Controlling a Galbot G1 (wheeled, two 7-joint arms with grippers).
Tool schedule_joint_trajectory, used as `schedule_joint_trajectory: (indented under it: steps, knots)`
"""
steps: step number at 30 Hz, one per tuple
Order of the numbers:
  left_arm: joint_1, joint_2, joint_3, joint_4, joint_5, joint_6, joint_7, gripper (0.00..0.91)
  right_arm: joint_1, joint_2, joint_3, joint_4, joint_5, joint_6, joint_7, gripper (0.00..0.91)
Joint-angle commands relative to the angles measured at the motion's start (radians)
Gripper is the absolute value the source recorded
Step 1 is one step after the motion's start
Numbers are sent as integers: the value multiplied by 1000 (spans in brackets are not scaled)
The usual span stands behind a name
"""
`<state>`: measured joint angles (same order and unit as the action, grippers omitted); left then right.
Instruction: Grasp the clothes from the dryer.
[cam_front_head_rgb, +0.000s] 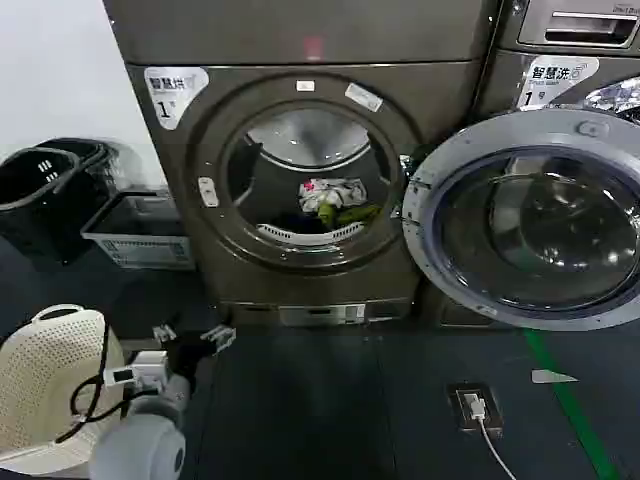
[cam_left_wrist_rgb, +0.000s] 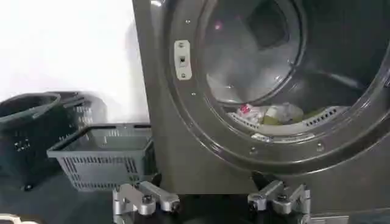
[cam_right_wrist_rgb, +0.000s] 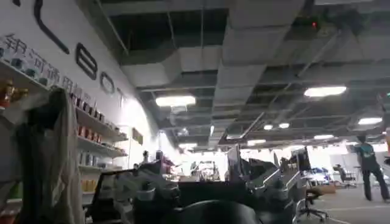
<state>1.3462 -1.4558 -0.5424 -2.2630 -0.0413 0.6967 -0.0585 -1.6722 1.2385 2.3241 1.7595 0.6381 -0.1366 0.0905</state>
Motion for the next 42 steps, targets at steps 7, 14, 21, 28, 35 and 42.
schedule_joint_trajectory:
  steps: [7, 14, 21, 28, 35, 42]
  knots:
    - [6, -2, 0, -3, 5, 11, 3, 907, 4, 6, -14, -9, -36, 31, -2, 907]
    - [3, -2, 1, 0, 4, 10, 4, 907, 2, 6, -7, -14, -27, 32, -3, 907]
    - [2, -2, 1, 2, 5, 8, 5, 907, 3, 9, -7, -16, -26, 33, -1, 907]
    - [2, -2, 4, 1, 7, 6, 10, 907, 4, 10, -5, -19, -24, 33, 2, 907]
    - [2, -2, 4, 0, 13, 2, 14, 907, 2, 9, -2, -24, -24, 35, 3, 907]
    - [4, -1, 4, -1, 18, 0, 19, 907, 2, 7, 0, -28, -23, 36, 5, 907]
